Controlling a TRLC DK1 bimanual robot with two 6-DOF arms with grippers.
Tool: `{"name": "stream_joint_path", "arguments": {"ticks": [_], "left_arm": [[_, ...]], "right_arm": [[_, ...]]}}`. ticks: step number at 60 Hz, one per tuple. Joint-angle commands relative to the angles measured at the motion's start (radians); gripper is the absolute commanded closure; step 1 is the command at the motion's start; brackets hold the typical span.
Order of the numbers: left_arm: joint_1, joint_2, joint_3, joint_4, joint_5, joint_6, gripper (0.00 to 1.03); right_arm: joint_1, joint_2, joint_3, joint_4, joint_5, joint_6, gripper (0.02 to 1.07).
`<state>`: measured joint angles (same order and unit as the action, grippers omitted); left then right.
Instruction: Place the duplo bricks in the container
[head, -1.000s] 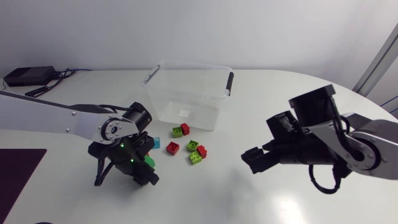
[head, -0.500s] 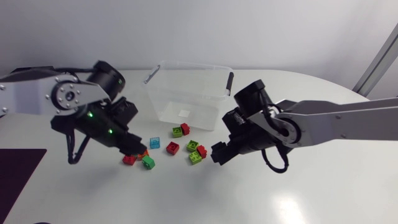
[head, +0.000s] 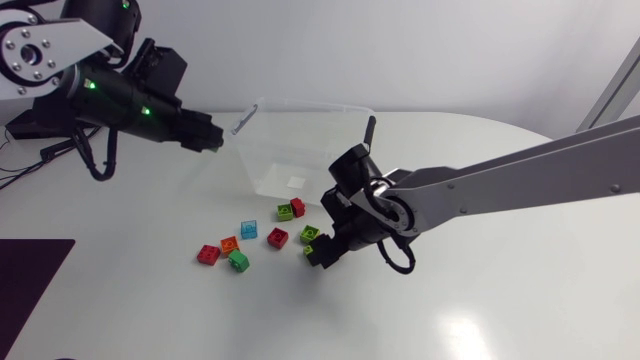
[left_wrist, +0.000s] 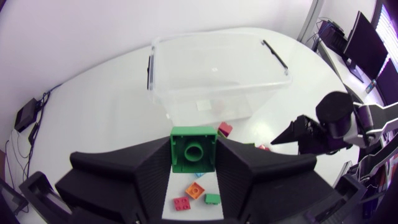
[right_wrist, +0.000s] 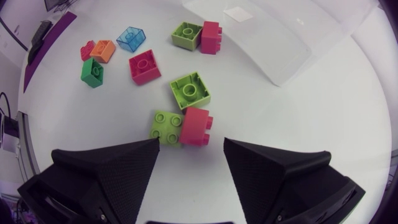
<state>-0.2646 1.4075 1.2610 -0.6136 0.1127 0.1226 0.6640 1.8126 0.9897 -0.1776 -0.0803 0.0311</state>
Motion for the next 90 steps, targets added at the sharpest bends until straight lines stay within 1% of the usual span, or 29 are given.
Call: {"name": "stream_joint_path", "arguments": {"ticks": [1, 10, 13, 17, 20, 22, 25, 28, 40, 48, 58, 63, 71, 72, 74, 78, 80, 81, 82, 83, 85, 90], "left_arm": [[-0.002, 0.044, 0.044, 0.040, 0.013, -0.032, 0.76], [-0.004, 0.097, 0.080, 0.097, 0.030, -0.041, 0.76], [-0.004, 0.122, 0.094, 0.110, 0.035, -0.046, 0.76], [-0.007, 0.153, 0.103, 0.135, 0.035, -0.046, 0.76], [-0.010, 0.173, 0.107, 0.163, 0.036, -0.046, 0.76], [-0.012, 0.188, 0.112, 0.173, 0.039, -0.046, 0.76], [-0.013, 0.214, 0.126, 0.189, 0.044, -0.054, 0.75], [-0.013, 0.245, 0.146, 0.202, 0.051, -0.058, 0.75], [-0.022, 0.364, 0.235, 0.216, 0.061, -0.069, 0.75], [-0.033, 0.381, 0.256, 0.221, 0.061, -0.072, 0.75], [-0.038, 0.423, 0.284, 0.236, 0.059, -0.075, 0.75], [-0.038, 0.458, 0.317, 0.236, 0.059, -0.086, 0.75], [-0.045, 0.518, 0.370, 0.236, 0.059, -0.089, 0.72], [-0.047, 0.527, 0.374, 0.235, 0.059, -0.089, 0.71], [-0.051, 0.541, 0.383, 0.235, 0.059, -0.086, 0.64], [-0.055, 0.545, 0.387, 0.235, 0.050, -0.084, 0.42], [-0.056, 0.535, 0.382, 0.235, 0.050, -0.081, 0.24], [-0.056, 0.527, 0.379, 0.235, 0.050, -0.081, 0.16], [-0.055, 0.518, 0.374, 0.235, 0.050, -0.080, 0.12], [-0.055, 0.507, 0.370, 0.235, 0.050, -0.080, 0.10], [-0.055, 0.492, 0.362, 0.235, 0.050, -0.078, 0.07], [-0.045, 0.433, 0.347, 0.224, 0.050, -0.083, 0.06]], "right_arm": [[0.014, 0.047, 0.032, 0.024, 0.013, 0.026, 0.45], [0.025, 0.071, 0.049, 0.043, 0.028, 0.024, 0.62], [0.026, 0.083, 0.053, 0.044, 0.031, 0.024, 0.65], [0.026, 0.090, 0.056, 0.044, 0.034, 0.021, 0.71], [0.026, 0.091, 0.056, 0.043, 0.036, 0.021, 0.72], [0.026, 0.091, 0.056, 0.043, 0.036, 0.020, 0.76], [0.026, 0.093, 0.055, 0.038, 0.036, 0.020, 0.77], [0.025, 0.088, 0.047, 0.040, 0.037, 0.020, 0.81], [0.013, 0.013, 0.012, 0.027, 0.039, 0.016, 0.81], [0.008, -0.056, -0.020, 0.021, 0.039, 0.013, 0.81], [0.000, -0.159, -0.022, -0.037, 0.040, 0.010, 0.81], [-0.012, -0.208, 0.001, -0.079, 0.040, 0.009, 0.81], [-0.033, -0.262, 0.058, -0.135, 0.040, 0.006, 0.81], [-0.035, -0.265, 0.066, -0.140, 0.040, 0.006, 0.81], [-0.040, -0.272, 0.081, -0.149, 0.040, 0.006, 0.81], [-0.052, -0.279, 0.116, -0.168, 0.040, 0.006, 0.81], [-0.061, -0.280, 0.138, -0.178, 0.040, 0.006, 0.81], [-0.064, -0.282, 0.150, -0.184, 0.040, 0.004, 0.81], [-0.069, -0.282, 0.158, -0.188, 0.040, 0.004, 0.81], [-0.073, -0.282, 0.171, -0.194, 0.040, 0.003, 0.81], [-0.084, -0.283, 0.193, -0.201, 0.039, 0.001, 0.81], [-0.107, -0.279, 0.253, -0.217, 0.037, 0.000, 0.81]]}}
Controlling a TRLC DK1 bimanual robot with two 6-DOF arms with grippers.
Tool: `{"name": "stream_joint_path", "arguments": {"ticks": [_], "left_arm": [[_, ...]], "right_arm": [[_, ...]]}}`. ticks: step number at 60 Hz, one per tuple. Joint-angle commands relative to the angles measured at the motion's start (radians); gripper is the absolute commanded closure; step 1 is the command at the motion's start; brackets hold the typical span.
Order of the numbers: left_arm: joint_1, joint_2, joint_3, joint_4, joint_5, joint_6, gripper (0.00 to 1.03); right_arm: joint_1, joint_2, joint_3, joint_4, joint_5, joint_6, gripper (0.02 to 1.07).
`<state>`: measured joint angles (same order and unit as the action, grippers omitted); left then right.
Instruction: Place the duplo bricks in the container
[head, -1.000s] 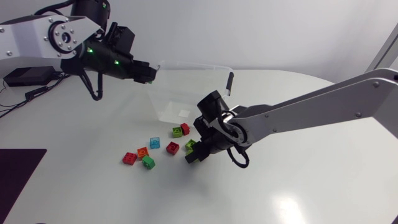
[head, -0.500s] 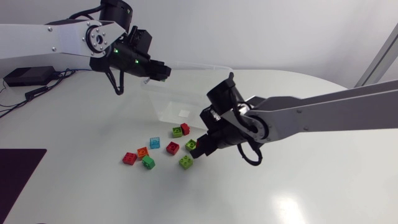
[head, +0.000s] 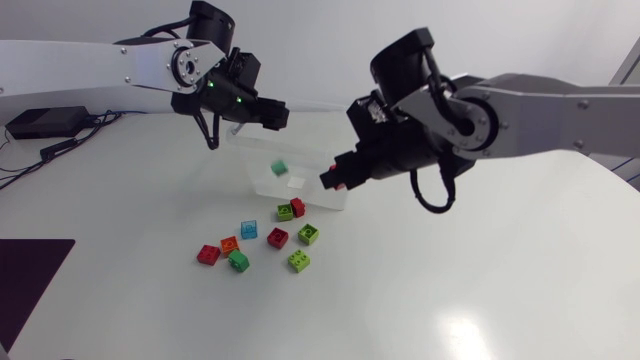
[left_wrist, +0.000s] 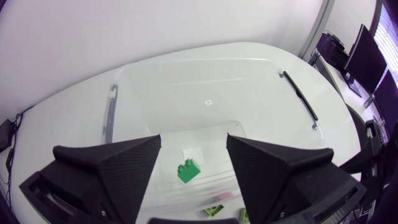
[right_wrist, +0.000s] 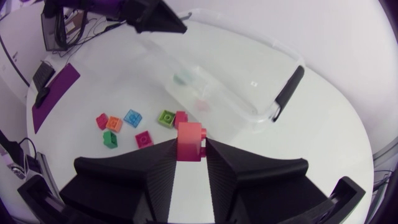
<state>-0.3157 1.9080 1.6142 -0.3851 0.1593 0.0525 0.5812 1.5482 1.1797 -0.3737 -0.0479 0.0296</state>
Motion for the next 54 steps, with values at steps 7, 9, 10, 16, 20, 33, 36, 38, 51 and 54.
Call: {"name": "stream_joint_path", "arguments": {"ticks": [7, 9, 10, 16, 20, 33, 36, 38, 51, 54], "left_arm": [[0.026, -0.170, -0.040, -0.063, 0.003, -0.008, 0.06], [0.033, -0.210, -0.062, -0.078, 0.002, -0.003, 0.06], [0.036, -0.227, -0.073, -0.084, 0.002, -0.002, 0.06], [0.061, -0.308, -0.126, -0.155, -0.007, 0.023, 0.06], [0.079, -0.362, -0.188, -0.189, -0.017, 0.044, 0.06], [0.148, -0.484, -0.499, -0.221, -0.026, 0.182, 0.07], [0.171, -0.500, -0.553, -0.215, -0.026, 0.208, 0.07], [0.185, -0.501, -0.580, -0.215, -0.024, 0.228, 0.07], [0.219, -0.443, -0.660, -0.248, -0.026, 0.250, 0.07], [0.219, -0.423, -0.662, -0.256, -0.026, 0.245, 0.07]], "right_arm": [[-0.055, 0.013, 0.143, -0.034, 0.002, 0.003, 0.81], [-0.060, 0.026, 0.163, -0.036, 0.000, 0.003, 0.81], [-0.063, 0.030, 0.173, -0.036, 0.000, 0.003, 0.81], [-0.076, 0.066, 0.219, -0.028, 0.000, 0.004, 0.80], [-0.084, 0.089, 0.238, -0.014, 0.000, 0.004, 0.80], [-0.115, 0.219, 0.308, 0.033, 0.000, 0.006, 0.78], [-0.121, 0.247, 0.321, 0.050, 0.002, 0.006, 0.78], [-0.121, 0.263, 0.331, 0.055, 0.002, 0.006, 0.77], [-0.121, 0.346, 0.391, 0.056, 0.039, 0.003, 0.50], [-0.119, 0.346, 0.397, 0.055, 0.043, 0.004, 0.37]]}}
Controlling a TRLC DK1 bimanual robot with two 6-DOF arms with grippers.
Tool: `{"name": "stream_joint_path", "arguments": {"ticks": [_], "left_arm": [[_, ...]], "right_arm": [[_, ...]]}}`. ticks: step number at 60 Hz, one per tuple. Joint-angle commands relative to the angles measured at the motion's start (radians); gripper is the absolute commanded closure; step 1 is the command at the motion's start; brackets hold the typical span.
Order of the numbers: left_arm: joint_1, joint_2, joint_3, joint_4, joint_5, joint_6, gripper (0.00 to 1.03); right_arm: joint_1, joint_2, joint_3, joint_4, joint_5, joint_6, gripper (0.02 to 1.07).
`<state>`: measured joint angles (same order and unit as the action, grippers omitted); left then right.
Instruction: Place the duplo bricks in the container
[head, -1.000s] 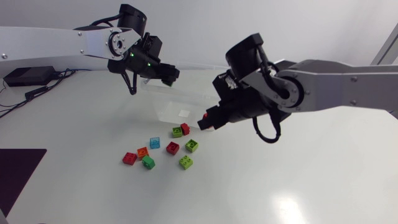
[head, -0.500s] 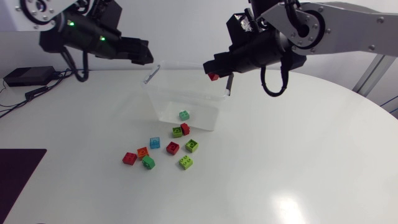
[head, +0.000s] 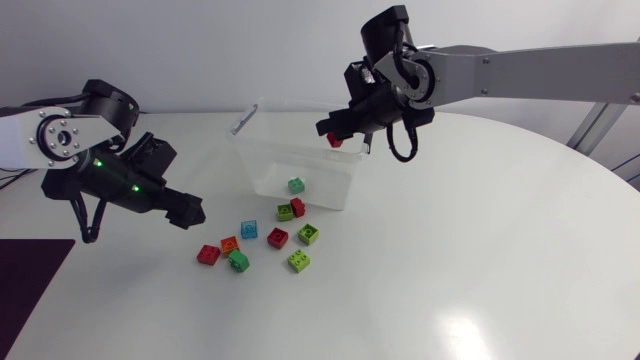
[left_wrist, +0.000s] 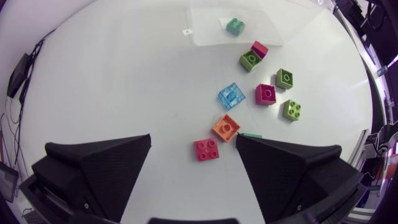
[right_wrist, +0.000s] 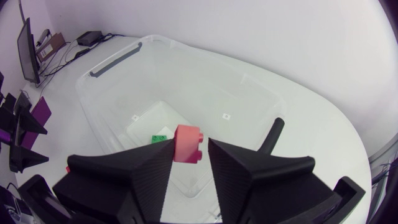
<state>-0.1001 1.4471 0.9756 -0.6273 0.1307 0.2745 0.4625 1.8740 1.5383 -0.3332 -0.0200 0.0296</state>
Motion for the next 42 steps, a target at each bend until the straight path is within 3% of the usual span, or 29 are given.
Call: {"name": "stream_joint_path", "arguments": {"ticks": [1, 7, 25, 30, 40, 42], "left_arm": [[0.003, 0.047, -0.023, -0.014, 0.003, 0.022, 0.08], [-0.012, 0.131, -0.021, -0.018, -0.017, 0.003, 0.08], [-0.085, 0.292, -0.021, -0.008, -0.052, -0.057, 0.17], [-0.098, 0.332, -0.014, 0.006, -0.063, -0.070, 0.31], [-0.108, 0.394, 0.000, 0.024, -0.069, -0.101, 0.72], [-0.107, 0.406, 0.002, 0.032, -0.075, -0.101, 0.74]], "right_arm": [[-0.001, 0.019, 0.039, 0.014, 0.017, 0.004, 0.33], [0.013, -0.035, 0.014, 0.011, 0.038, 0.003, 0.21], [0.103, -0.323, -0.225, 0.016, 0.072, -0.039, 0.20], [0.146, -0.400, -0.326, 0.016, 0.074, -0.051, 0.20], [0.228, -0.457, -0.503, 0.020, 0.075, -0.071, 0.20], [0.243, -0.455, -0.540, 0.034, 0.075, -0.074, 0.20]]}}
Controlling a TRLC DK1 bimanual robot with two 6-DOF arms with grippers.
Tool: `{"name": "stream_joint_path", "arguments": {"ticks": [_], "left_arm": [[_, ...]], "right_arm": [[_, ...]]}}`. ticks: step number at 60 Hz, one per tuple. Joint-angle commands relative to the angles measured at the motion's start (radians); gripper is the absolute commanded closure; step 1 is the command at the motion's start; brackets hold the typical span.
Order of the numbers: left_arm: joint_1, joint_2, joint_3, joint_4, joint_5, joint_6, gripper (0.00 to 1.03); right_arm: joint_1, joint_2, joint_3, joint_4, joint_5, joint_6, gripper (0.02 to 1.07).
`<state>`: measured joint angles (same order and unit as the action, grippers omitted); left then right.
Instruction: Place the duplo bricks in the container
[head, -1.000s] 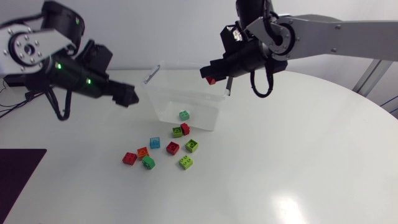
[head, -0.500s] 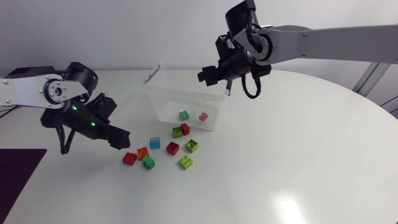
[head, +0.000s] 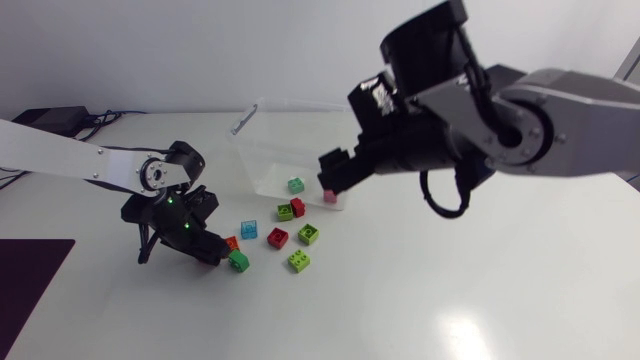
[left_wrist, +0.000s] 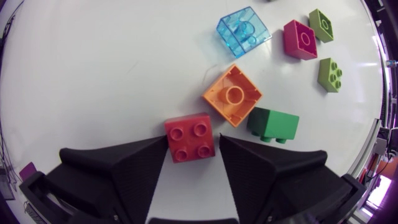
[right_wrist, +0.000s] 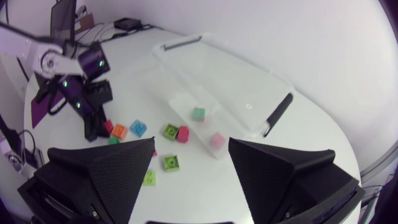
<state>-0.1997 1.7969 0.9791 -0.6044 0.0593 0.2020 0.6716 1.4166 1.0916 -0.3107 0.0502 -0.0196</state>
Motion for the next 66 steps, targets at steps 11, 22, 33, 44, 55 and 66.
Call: {"name": "stream_joint_path", "arguments": {"ticks": [11, 22, 33, 44, 55, 66], "left_arm": [[-0.003, 0.036, -0.008, 0.057, -0.024, -0.023, 0.79], [0.006, -0.214, 0.043, 0.018, -0.024, -0.023, 0.81], [-0.004, -0.384, 0.182, -0.047, -0.024, -0.023, 0.81], [-0.047, -0.418, 0.319, -0.034, 0.002, -0.030, 0.81], [-0.079, -0.294, 0.464, -0.020, 0.033, -0.046, 0.81], [-0.104, -0.148, 0.633, -0.023, 0.059, -0.062, 0.81]], "right_arm": [[0.083, 0.104, -0.182, 0.084, 0.005, -0.025, 0.20], [0.120, 0.235, -0.156, 0.108, 0.004, -0.019, 0.20], [0.137, 0.337, -0.098, 0.096, 0.004, -0.006, 0.20], [0.146, 0.420, -0.013, 0.033, -0.004, 0.023, 0.20], [0.143, 0.496, 0.093, -0.077, -0.010, 0.024, 0.20], [0.137, 0.564, 0.192, -0.182, -0.036, 0.023, 0.20]]}}
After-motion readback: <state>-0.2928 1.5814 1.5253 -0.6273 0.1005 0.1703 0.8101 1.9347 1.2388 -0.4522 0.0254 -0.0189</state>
